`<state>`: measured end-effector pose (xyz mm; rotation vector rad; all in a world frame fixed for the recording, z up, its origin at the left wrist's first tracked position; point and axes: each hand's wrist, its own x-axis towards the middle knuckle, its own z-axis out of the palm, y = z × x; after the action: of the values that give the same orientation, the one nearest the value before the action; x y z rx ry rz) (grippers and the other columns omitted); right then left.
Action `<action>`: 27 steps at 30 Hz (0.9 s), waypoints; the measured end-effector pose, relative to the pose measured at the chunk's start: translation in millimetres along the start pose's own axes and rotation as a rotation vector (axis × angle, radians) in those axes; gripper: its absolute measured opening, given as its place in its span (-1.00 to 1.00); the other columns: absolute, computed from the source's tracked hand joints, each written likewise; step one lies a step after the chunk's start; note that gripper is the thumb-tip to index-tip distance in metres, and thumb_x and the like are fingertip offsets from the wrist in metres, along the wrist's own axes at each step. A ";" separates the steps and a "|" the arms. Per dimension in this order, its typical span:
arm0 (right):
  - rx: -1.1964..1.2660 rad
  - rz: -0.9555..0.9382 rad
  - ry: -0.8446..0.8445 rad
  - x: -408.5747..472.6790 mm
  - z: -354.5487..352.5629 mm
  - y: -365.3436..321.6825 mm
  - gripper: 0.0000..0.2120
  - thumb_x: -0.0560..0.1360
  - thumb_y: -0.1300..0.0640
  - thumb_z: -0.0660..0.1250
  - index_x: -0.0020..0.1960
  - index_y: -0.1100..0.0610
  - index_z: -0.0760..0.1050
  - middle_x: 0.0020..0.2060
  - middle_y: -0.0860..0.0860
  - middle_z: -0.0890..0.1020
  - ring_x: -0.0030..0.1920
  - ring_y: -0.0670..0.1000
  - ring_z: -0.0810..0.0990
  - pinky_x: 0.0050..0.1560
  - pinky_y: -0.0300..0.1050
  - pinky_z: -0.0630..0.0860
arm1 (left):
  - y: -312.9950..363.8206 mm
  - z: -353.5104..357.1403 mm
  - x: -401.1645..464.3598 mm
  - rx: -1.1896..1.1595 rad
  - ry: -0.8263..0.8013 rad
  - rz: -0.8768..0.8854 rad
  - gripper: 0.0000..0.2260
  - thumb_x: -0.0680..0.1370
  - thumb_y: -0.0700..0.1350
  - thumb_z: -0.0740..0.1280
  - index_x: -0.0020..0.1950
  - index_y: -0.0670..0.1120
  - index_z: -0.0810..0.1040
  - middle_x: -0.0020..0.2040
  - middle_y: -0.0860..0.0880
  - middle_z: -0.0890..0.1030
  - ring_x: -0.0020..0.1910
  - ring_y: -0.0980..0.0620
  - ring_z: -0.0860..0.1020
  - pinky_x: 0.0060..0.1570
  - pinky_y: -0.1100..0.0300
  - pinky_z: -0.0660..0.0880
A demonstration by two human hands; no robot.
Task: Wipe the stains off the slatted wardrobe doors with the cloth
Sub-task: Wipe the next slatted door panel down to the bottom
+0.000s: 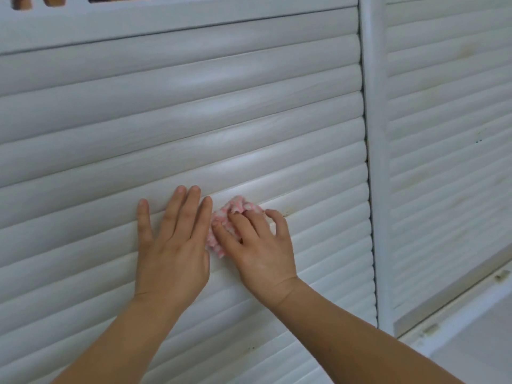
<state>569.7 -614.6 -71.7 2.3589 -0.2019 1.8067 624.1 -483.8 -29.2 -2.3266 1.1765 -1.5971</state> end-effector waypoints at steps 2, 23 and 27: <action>-0.038 -0.034 0.007 1.0 -1.5 13.6 -0.77 0.46 0.18 0.24 -0.01 0.03 0.65 -0.13 0.03 0.65 -0.12 0.11 0.63 0.12 0.06 0.31 | 1.0 0.8 0.5 0.013 -0.006 -0.002 -0.44 0.38 -0.16 0.04 0.36 -0.22 0.42 0.42 -0.21 0.34 0.43 -0.16 0.24 0.33 -0.37 0.01; 0.007 0.921 -0.218 -9.2 -7.7 137.1 -0.60 0.58 0.08 0.01 0.36 -0.07 0.39 0.19 0.08 0.52 0.16 0.10 0.48 0.12 -0.02 0.22 | 13.8 16.1 -0.6 -0.037 0.050 -0.089 -0.46 0.37 -0.31 0.08 0.37 -0.29 0.34 0.41 -0.27 0.30 0.44 -0.22 0.17 0.31 -0.43 0.01; 0.018 0.799 -0.215 -23.6 -4.1 94.0 -0.65 0.57 0.10 0.17 0.33 -0.03 0.45 0.08 0.09 0.61 0.10 0.15 0.52 0.03 -0.04 0.16 | 14.2 18.8 -1.2 -0.045 0.047 -0.092 -0.46 0.38 -0.30 0.06 0.38 -0.30 0.33 0.41 -0.28 0.30 0.44 -0.23 0.16 0.31 -0.43 0.00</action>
<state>540.3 -705.5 -89.0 2.6965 -1.3165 1.7844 631.8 -499.3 -45.2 -2.4171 1.1421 -1.6806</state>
